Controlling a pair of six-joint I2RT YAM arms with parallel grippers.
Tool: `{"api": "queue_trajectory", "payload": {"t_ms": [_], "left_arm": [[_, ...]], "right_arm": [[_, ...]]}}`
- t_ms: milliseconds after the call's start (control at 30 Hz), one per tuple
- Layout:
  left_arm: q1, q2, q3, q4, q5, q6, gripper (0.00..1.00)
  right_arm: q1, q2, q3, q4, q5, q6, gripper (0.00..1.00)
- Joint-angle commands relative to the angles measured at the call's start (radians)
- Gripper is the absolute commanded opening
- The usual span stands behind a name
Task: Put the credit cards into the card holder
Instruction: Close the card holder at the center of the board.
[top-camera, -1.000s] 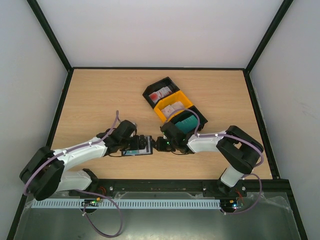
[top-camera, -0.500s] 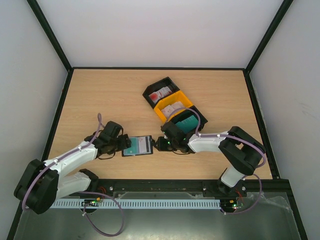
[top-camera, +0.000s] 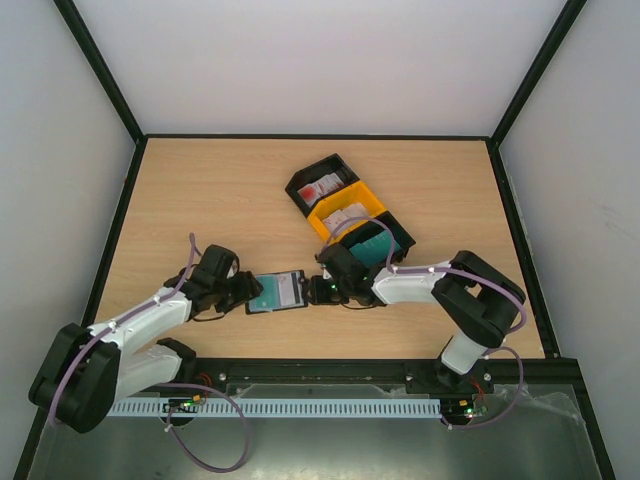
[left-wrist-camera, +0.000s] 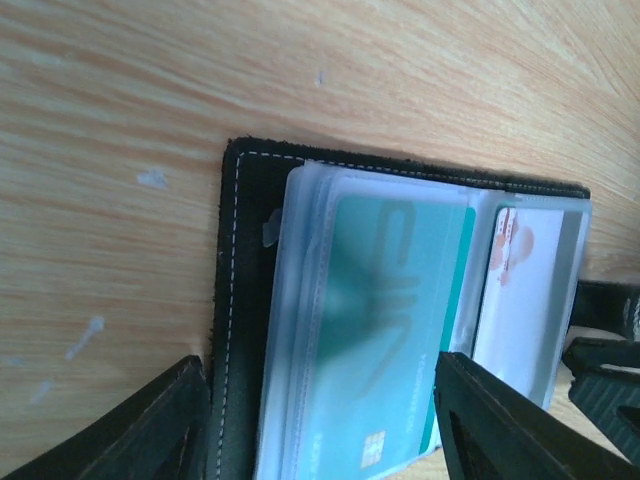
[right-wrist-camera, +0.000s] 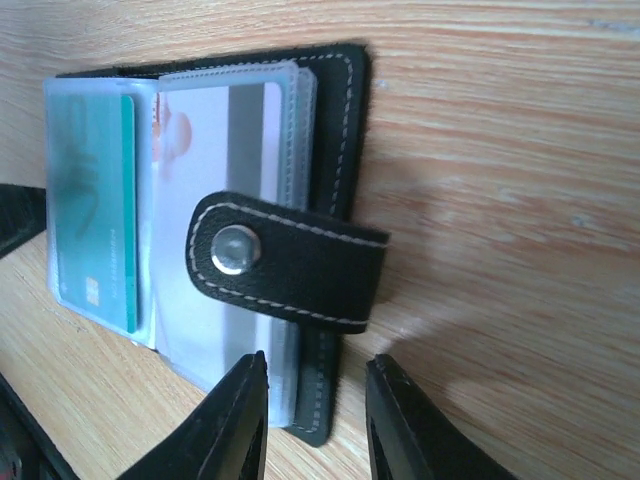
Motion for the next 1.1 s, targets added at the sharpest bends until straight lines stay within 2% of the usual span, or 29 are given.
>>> {"api": "queue_trajectory", "payload": {"t_ms": [0,133,567,767,1067], "left_arm": [[0.013,-0.021,-0.027,0.013,0.09,-0.018,0.61],[0.028,-0.014,-0.046,0.056,0.163,-0.025,0.6],[0.042,-0.008,-0.061,0.08,0.18,-0.007,0.52],[0.043,-0.004,-0.062,0.077,0.173,0.004,0.52],[0.044,0.012,-0.063,0.099,0.184,0.009,0.51]], "right_arm": [[0.009,0.025,0.02,0.015,-0.009,-0.01,0.28],[0.009,0.041,0.019,0.032,-0.011,0.005,0.28],[0.009,-0.041,-0.03,0.181,-0.054,0.078,0.27],[0.009,-0.097,-0.061,0.232,-0.068,0.118,0.28],[0.009,-0.1,-0.068,0.28,-0.106,0.142,0.37]]}}
